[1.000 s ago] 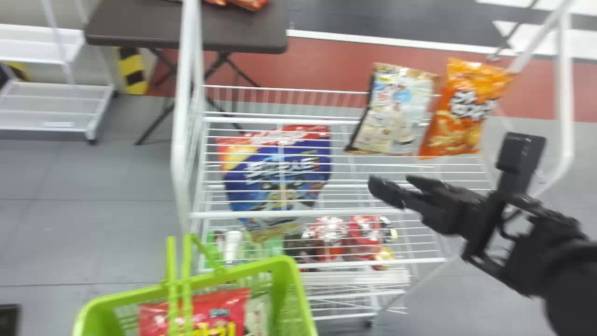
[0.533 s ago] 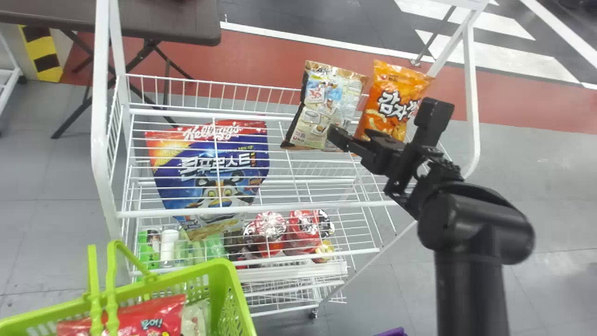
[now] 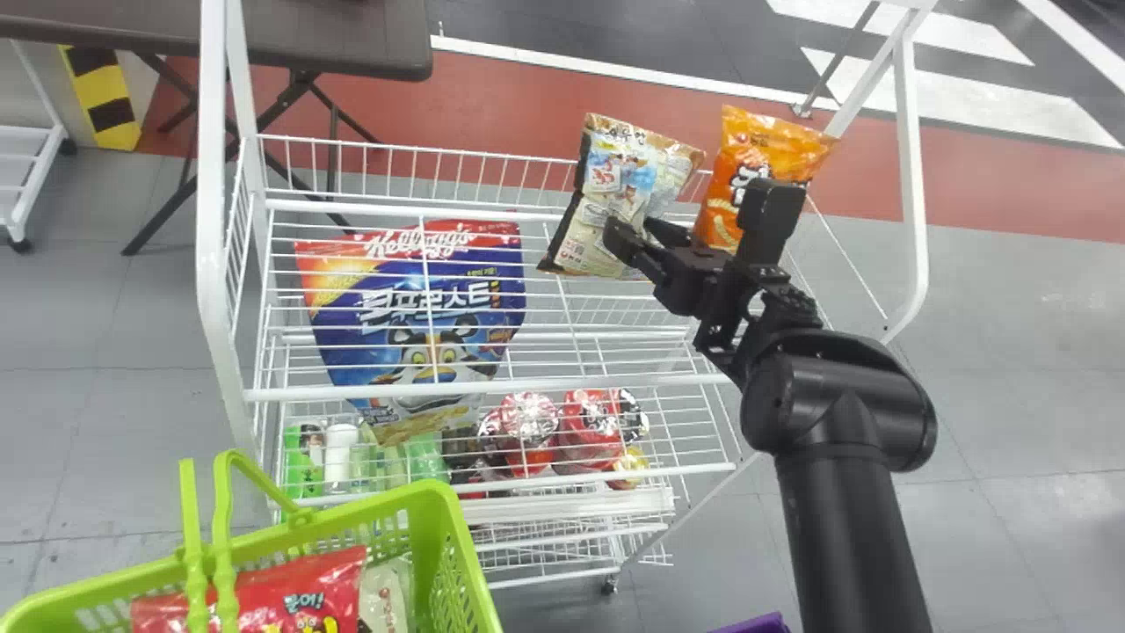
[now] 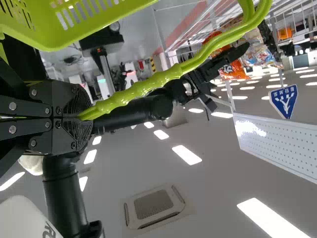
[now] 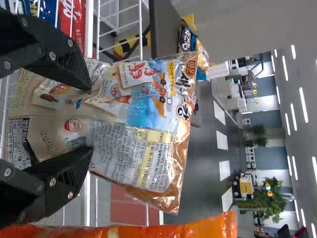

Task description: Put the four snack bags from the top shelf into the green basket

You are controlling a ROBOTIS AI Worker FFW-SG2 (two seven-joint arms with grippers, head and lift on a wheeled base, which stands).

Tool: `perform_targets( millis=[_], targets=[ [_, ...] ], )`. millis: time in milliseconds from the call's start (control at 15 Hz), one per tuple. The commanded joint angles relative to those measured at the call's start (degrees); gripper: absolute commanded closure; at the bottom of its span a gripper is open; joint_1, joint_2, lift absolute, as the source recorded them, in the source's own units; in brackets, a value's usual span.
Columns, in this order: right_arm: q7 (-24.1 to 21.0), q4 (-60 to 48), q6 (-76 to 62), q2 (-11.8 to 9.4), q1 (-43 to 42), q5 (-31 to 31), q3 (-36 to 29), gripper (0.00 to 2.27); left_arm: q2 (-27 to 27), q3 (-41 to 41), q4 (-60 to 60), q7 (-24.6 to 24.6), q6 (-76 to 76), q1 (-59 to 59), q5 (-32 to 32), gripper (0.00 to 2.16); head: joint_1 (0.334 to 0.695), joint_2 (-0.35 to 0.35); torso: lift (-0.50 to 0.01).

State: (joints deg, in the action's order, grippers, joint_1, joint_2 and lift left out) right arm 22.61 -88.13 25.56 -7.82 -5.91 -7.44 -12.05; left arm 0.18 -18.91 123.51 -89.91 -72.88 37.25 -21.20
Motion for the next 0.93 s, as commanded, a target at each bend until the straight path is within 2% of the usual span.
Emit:
perform_targets(
  millis=[0, 267, 400, 533, 733, 867],
  targets=[
    [-0.1, -3.4, -2.4, 0.3, 3.1, -2.1, -0.9, 2.25, 0.0, -0.5, 0.1, -0.7, 0.3, 0.5, -0.6, 2.15, 0.695, -0.294, -0.006],
    [0.1, -12.9, -1.0, 0.5, 8.6, -5.7, -3.4, 2.25, 0.0, -0.5, 0.2, -0.7, 0.3, 0.7, -0.6, 2.15, 0.695, -0.303, -0.006],
    [0.2, -24.3, 5.9, 0.6, 15.1, -10.2, -4.3, 2.25, 0.0, -0.5, 0.4, -0.7, 0.3, 0.7, -0.6, 2.15, 0.695, -0.313, -0.006],
    [1.1, -34.5, 5.9, 1.3, 23.5, -14.0, -3.6, 2.25, -0.1, -0.4, 0.4, -0.7, 0.3, 0.5, -0.6, 2.15, 0.695, -0.309, -0.006],
    [4.8, -44.3, 6.6, 1.3, 34.9, -21.3, -0.8, 2.25, -0.3, -0.7, 0.2, -0.7, 0.7, -0.3, -0.6, 2.15, 0.695, -0.267, -0.006],
    [6.8, -45.8, 14.5, 1.3, 37.0, -25.8, 0.9, 2.25, -0.3, -0.3, -1.1, -0.7, 3.7, -1.9, -0.6, 2.15, 0.695, -0.177, -0.006]
  ],
)
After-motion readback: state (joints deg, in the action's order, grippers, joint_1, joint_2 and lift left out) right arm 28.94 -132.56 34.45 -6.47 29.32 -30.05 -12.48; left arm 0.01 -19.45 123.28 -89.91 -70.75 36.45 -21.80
